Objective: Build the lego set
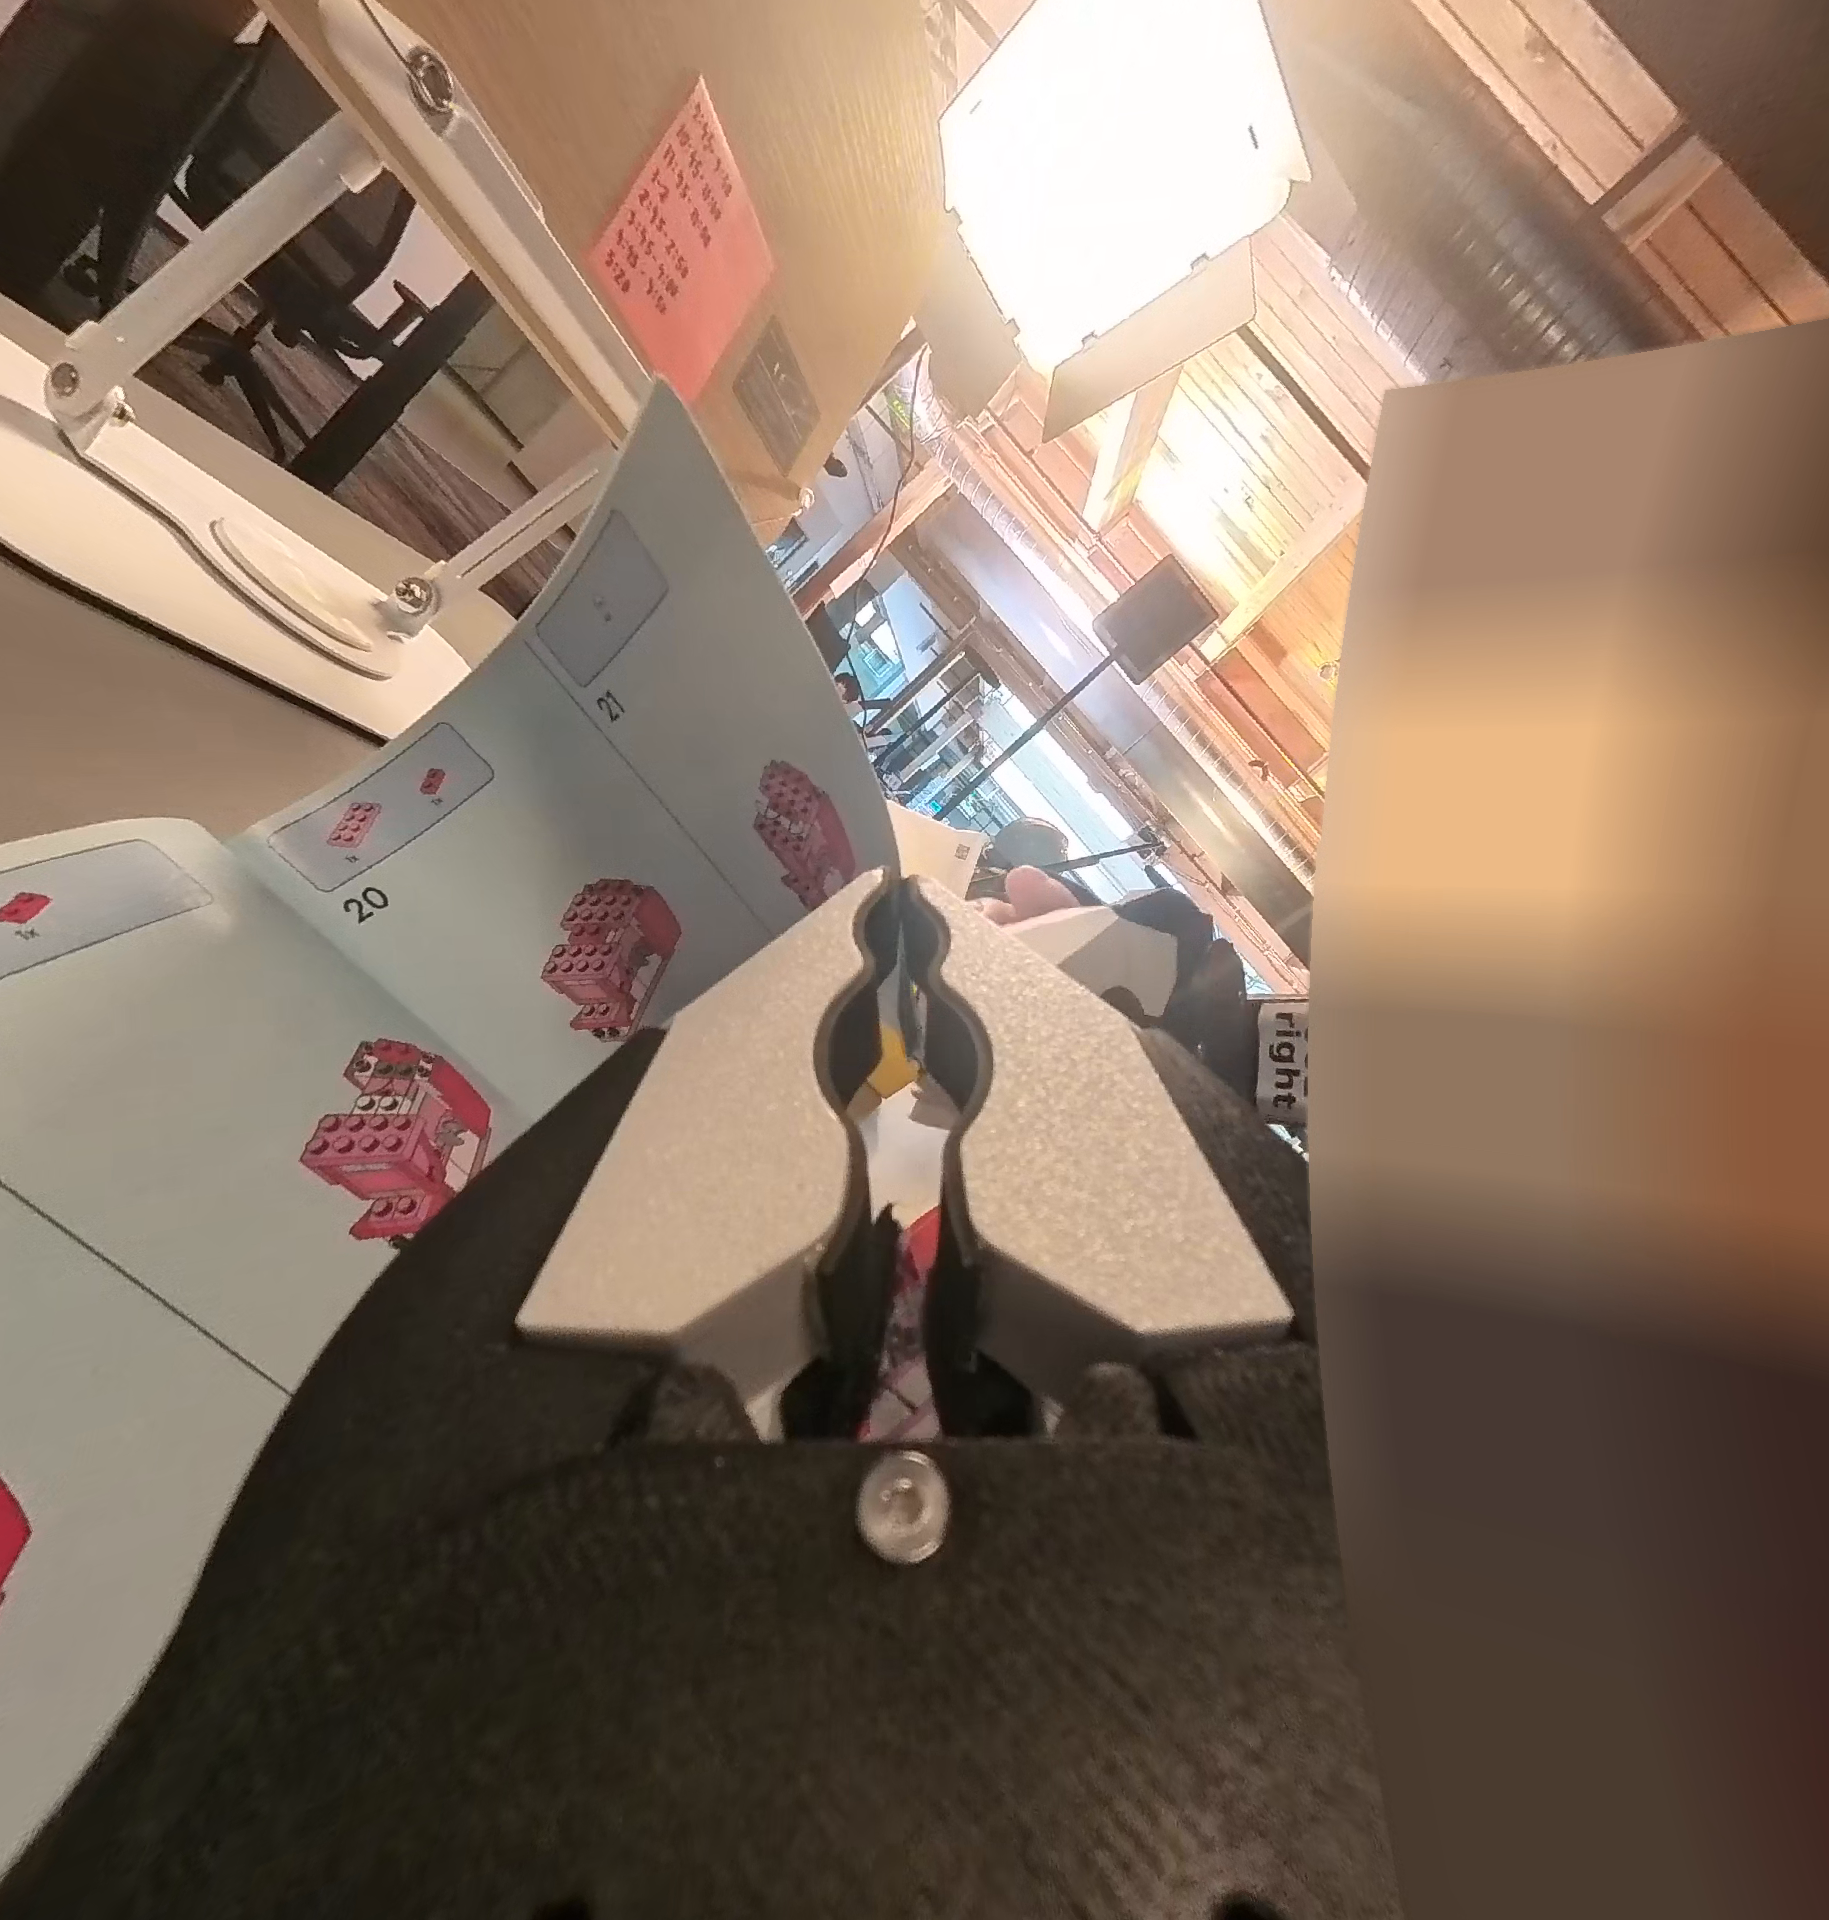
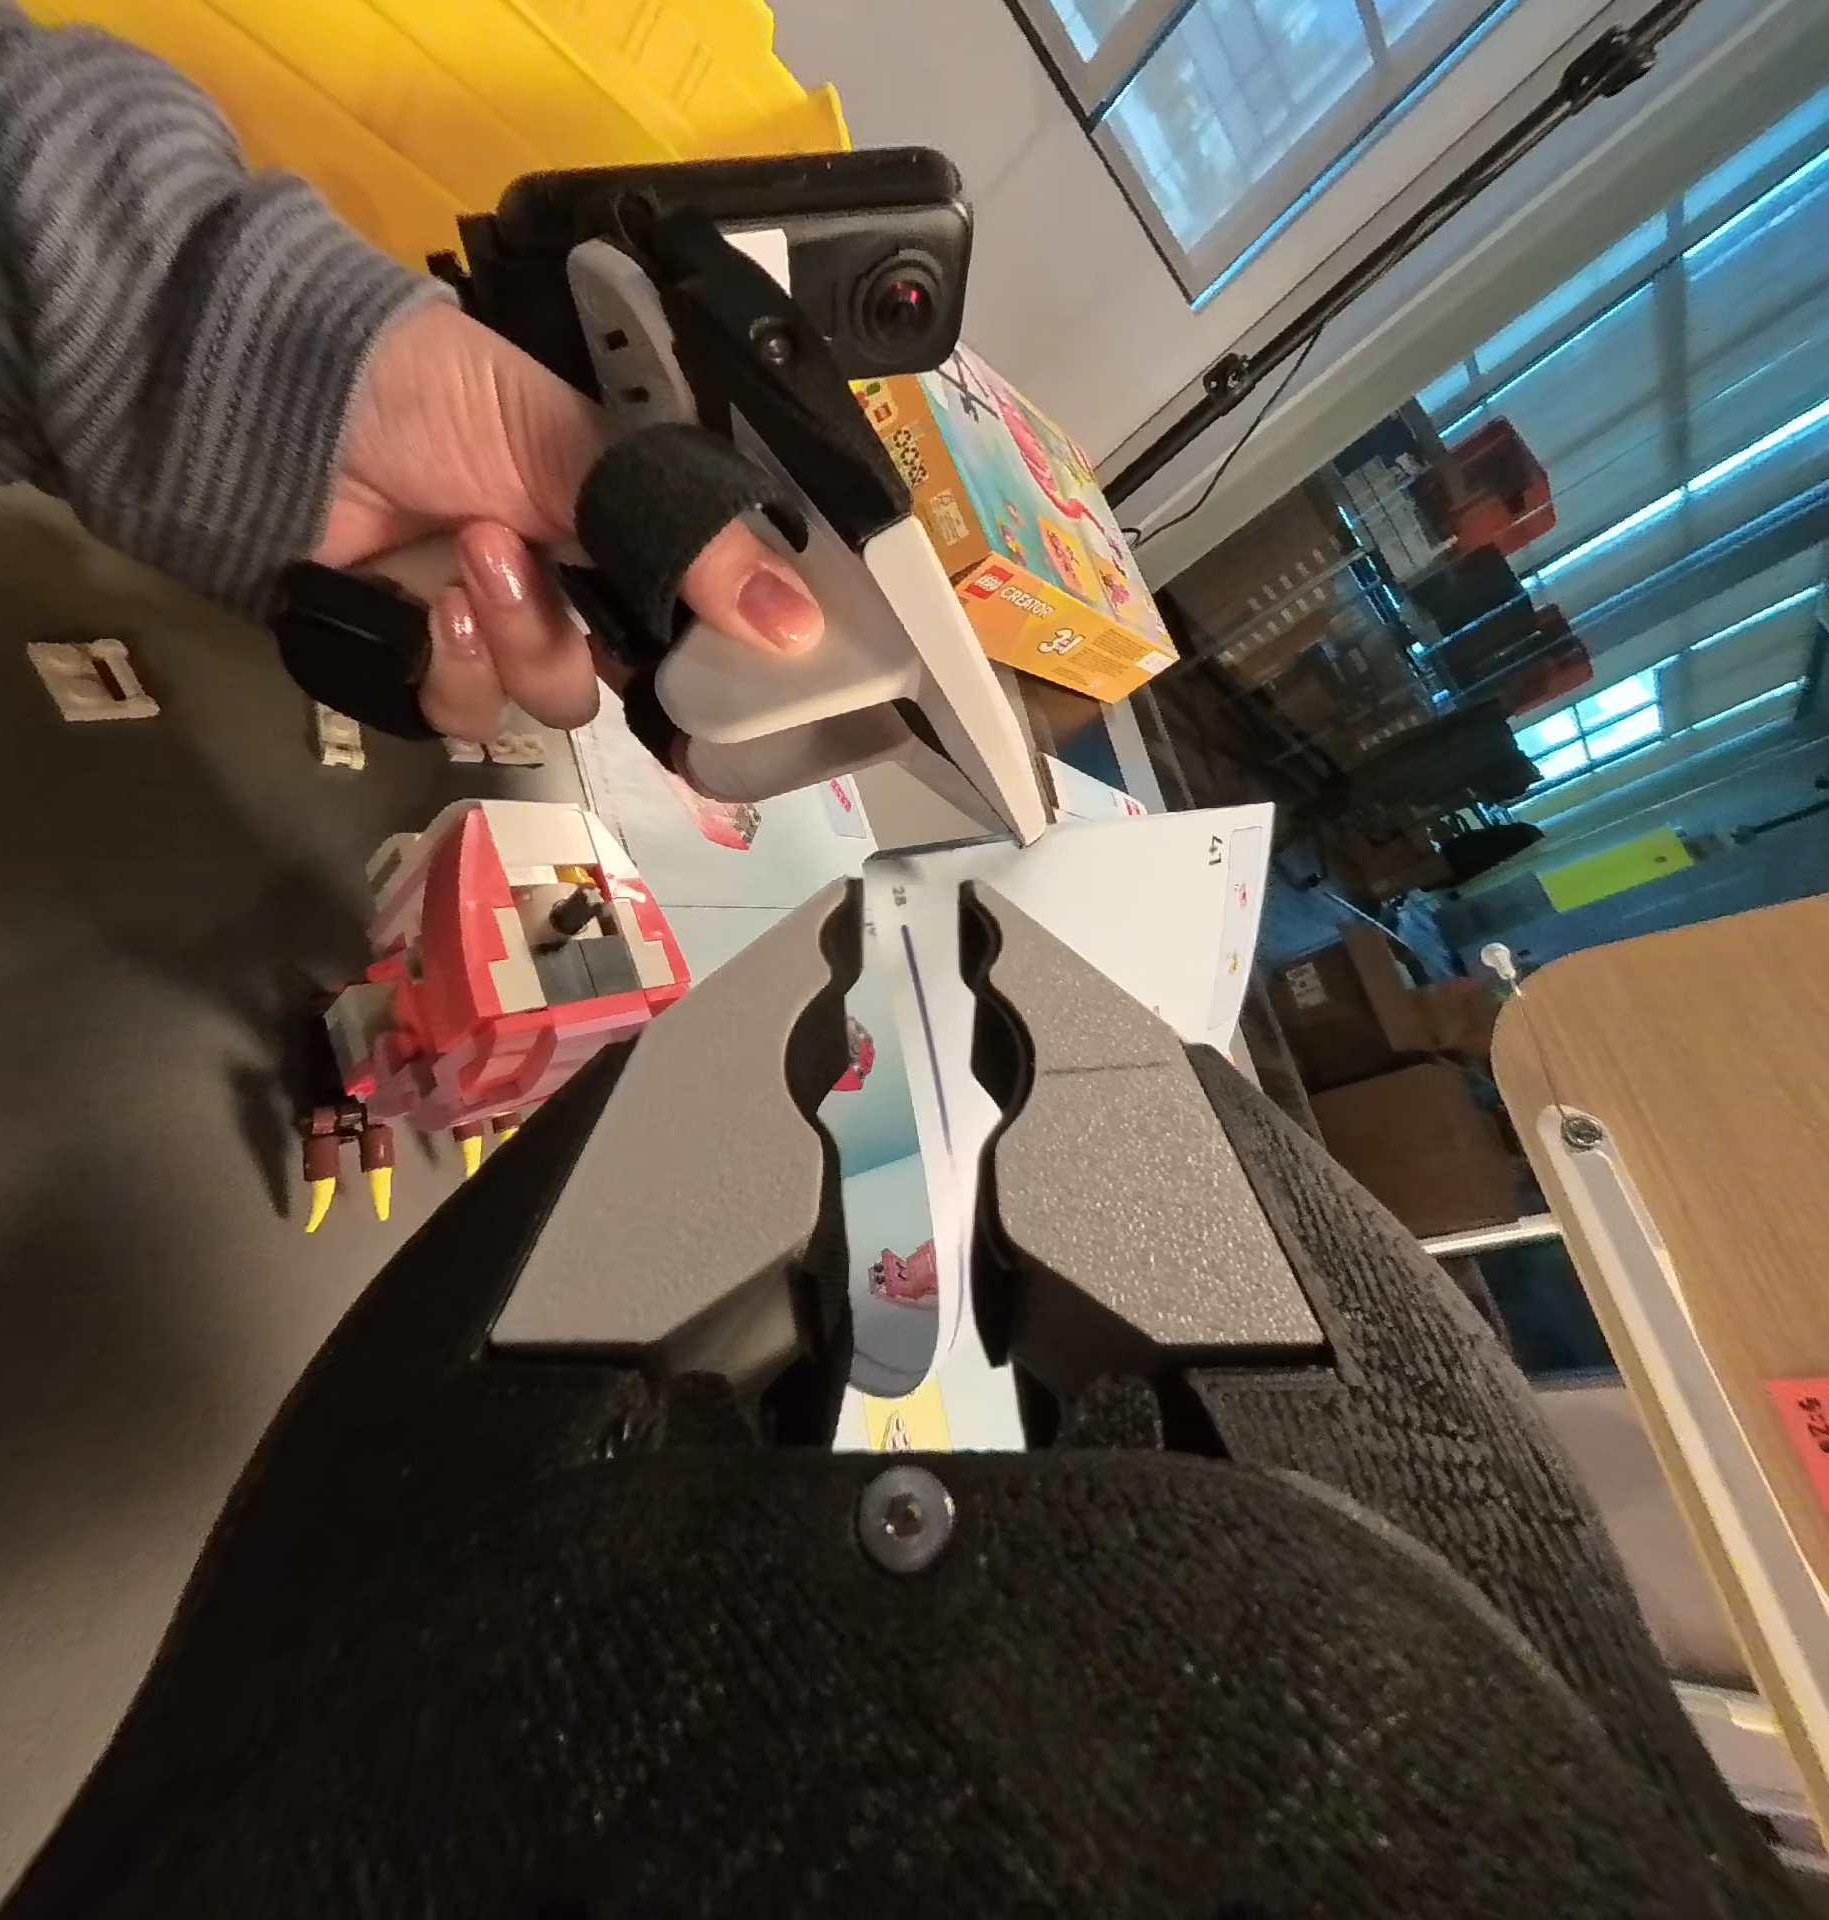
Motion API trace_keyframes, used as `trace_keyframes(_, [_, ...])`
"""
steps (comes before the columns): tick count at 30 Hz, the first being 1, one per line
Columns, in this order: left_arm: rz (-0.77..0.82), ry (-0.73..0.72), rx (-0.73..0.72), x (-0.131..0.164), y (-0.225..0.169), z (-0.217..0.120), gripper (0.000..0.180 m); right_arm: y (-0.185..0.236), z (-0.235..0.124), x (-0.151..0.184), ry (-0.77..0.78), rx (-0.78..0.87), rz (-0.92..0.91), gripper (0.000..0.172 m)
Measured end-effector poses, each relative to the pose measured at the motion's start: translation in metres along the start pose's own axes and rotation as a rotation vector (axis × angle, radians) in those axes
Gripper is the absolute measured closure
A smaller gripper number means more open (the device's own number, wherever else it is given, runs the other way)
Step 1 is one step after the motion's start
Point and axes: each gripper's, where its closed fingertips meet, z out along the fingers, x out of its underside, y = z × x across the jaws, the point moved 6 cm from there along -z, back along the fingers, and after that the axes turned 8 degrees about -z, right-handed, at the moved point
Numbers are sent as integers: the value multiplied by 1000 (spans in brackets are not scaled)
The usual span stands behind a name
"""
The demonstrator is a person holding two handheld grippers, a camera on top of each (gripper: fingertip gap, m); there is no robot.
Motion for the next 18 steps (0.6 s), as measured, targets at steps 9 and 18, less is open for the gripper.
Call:
trace_keyframes(9, [-1,-4,0,0,0,-1,180,-1,1,0,16,32,-27,154])
trace_keyframes(18, [-2,-5,-4,-1,1,-1,180,-3,-1,-1,-1,16,6,169])
